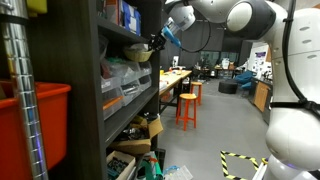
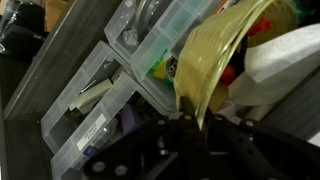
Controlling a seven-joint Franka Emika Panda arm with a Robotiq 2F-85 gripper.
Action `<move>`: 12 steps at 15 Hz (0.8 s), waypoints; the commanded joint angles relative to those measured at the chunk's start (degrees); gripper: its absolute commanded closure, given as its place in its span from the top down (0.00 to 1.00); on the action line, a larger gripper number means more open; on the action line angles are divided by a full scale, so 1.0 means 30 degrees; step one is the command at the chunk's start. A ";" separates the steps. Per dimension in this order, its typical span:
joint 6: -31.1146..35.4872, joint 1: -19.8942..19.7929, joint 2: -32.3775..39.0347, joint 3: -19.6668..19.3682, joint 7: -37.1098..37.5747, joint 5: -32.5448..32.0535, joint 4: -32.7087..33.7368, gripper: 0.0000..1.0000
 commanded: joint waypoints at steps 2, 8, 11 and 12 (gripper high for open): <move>-0.0999 0.0221 0.0137 -0.0018 0.1482 -0.0569 0.1087 0.02; 0.0204 0.0821 0.0554 0.0181 0.2189 -0.1281 0.1032 0.02; 0.0692 0.0892 0.0710 0.0314 0.2236 -0.0963 0.0632 0.02; 0.0783 0.0895 0.0777 0.0376 0.2188 -0.0774 0.0490 0.02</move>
